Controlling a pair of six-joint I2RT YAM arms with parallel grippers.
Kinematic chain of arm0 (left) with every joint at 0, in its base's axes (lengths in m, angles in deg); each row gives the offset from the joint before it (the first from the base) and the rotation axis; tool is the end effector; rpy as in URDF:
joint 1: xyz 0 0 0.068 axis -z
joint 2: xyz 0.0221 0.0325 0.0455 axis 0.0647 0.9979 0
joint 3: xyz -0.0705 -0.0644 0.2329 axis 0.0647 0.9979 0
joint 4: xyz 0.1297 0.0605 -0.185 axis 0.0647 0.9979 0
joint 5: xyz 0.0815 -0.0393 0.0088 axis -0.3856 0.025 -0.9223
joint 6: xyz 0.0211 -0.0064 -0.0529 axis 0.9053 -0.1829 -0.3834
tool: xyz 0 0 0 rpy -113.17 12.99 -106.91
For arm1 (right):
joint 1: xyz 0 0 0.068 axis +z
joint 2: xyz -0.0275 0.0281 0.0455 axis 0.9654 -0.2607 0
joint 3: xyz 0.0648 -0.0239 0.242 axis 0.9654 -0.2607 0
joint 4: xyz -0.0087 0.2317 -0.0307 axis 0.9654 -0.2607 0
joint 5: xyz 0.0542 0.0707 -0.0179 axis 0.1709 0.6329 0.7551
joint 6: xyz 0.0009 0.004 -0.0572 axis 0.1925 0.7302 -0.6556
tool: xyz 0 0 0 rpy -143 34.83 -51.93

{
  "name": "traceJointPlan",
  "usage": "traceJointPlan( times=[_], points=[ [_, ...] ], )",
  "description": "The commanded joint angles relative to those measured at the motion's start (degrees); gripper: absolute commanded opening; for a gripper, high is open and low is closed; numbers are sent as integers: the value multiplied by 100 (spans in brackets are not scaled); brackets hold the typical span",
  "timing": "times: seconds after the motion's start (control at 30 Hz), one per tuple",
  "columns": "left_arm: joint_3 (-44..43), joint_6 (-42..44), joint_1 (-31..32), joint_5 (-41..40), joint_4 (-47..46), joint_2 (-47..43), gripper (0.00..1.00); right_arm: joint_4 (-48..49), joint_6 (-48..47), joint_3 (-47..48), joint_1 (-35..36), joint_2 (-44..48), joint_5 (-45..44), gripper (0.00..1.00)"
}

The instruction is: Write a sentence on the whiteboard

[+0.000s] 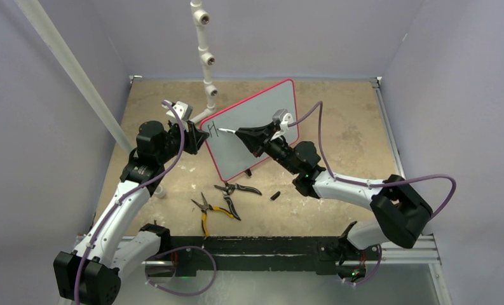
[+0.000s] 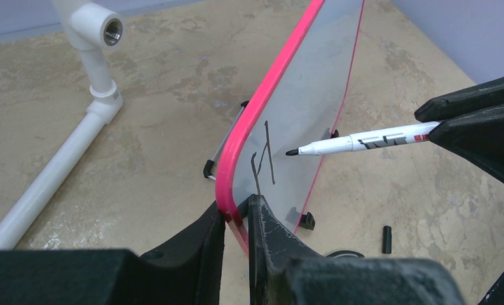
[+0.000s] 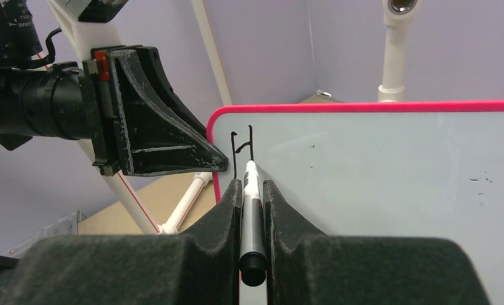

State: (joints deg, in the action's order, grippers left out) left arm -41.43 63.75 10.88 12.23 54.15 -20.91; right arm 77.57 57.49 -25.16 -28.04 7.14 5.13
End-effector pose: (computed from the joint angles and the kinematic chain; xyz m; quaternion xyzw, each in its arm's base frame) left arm 0.1957 -0.0650 0.3046 0.1394 0.7739 -0.2544 0.5630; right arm 0.1978 0.2165 0.2916 -0.1899 0.5525 0.4487 0.6763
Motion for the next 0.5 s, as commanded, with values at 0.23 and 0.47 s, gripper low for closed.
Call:
traceJointPlan(
  times=[0.23, 0.47],
  points=[
    [-68, 211, -9, 10, 96, -41, 0, 139, -85, 272, -26, -54, -439, 0],
    [-68, 209, -9, 8, 105, -41, 0, 130, -124, 379, -36, -188, -226, 0]
  ],
)
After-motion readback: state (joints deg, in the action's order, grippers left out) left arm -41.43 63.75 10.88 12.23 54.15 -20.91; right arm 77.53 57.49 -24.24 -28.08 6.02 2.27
